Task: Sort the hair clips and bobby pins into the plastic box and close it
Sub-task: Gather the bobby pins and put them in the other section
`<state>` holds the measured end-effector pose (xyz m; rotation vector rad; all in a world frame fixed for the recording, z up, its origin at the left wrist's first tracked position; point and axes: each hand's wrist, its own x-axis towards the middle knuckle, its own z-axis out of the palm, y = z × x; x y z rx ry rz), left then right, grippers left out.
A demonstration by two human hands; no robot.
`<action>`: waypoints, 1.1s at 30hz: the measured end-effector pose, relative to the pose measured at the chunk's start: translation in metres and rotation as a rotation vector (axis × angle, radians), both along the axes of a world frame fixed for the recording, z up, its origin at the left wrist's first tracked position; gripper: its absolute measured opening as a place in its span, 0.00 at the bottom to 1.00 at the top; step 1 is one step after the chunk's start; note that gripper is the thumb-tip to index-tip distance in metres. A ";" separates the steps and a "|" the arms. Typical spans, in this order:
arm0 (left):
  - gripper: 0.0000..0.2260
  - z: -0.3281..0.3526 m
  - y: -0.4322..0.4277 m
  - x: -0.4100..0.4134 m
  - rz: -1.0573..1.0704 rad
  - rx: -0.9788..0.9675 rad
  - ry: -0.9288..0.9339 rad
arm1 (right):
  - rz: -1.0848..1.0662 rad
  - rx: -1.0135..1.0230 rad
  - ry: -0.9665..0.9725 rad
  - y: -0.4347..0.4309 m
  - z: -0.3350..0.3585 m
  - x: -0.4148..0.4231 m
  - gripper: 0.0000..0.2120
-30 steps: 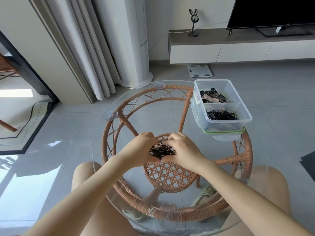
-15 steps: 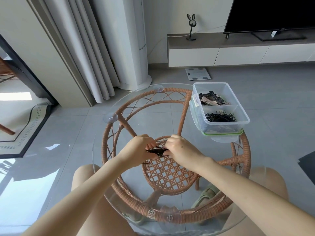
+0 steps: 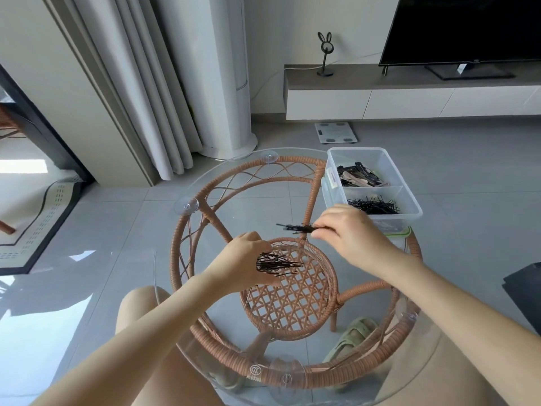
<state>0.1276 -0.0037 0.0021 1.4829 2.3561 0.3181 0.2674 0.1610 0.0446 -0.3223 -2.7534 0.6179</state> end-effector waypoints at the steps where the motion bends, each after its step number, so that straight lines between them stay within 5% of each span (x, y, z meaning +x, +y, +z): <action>1: 0.27 0.000 0.003 0.002 -0.016 -0.020 0.035 | -0.019 -0.007 0.022 0.005 0.007 0.004 0.07; 6: 0.10 0.002 0.021 0.006 -0.131 -0.128 0.152 | -0.158 -0.014 0.093 0.043 0.033 0.025 0.05; 12: 0.12 0.013 0.034 -0.001 -0.193 -0.288 0.166 | -0.166 0.126 -0.117 0.107 0.043 0.035 0.06; 22: 0.11 0.050 0.039 -0.007 -0.056 -0.100 0.044 | -0.150 0.225 -0.472 0.129 0.016 0.015 0.09; 27: 0.08 0.086 0.057 -0.007 -0.030 0.022 0.024 | -0.202 0.207 -0.352 0.131 0.020 0.022 0.10; 33: 0.10 0.109 0.122 0.014 -0.120 0.143 0.078 | -0.311 0.249 -0.033 0.141 0.027 0.044 0.23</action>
